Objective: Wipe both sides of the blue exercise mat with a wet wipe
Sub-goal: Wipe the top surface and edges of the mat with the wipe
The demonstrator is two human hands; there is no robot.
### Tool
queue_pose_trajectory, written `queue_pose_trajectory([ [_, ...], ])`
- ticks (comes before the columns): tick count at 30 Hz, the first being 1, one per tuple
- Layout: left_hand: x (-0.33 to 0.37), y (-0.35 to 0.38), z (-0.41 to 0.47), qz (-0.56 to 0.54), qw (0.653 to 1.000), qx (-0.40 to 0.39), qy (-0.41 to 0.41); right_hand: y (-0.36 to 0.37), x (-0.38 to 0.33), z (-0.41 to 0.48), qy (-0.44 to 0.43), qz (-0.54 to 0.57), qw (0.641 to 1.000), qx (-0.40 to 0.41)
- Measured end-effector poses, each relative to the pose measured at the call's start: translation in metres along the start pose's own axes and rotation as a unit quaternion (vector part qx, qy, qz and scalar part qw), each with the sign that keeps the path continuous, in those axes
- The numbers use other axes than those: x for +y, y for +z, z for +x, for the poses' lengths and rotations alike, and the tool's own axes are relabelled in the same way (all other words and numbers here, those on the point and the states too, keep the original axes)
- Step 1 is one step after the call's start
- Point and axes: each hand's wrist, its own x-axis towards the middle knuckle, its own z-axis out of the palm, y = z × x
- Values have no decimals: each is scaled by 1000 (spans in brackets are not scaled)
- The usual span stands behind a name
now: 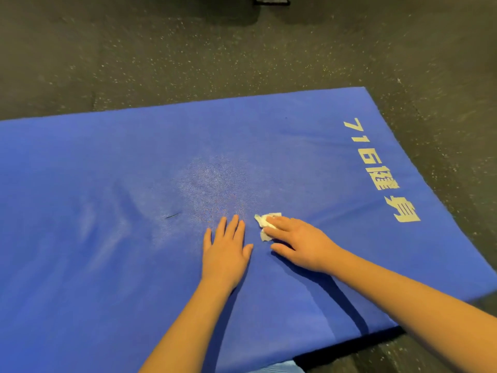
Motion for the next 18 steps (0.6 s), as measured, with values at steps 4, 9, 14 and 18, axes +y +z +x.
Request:
queue_pose_trajectory([
  [4, 6, -1, 0, 10, 1000, -9, -5, 6, 12, -7, 162, -20, 986, 45],
  [9, 14, -12, -20, -31, 998, -61, -15, 6, -21, -23, 67, 66, 996, 14],
  [14, 16, 6, -50, -36, 999, -18, -14, 2, -4, -39, 191, 52, 979, 50],
  [18, 11, 17, -45, -43, 999, 28, -15, 15, -24, -45, 130, 86, 984, 90],
])
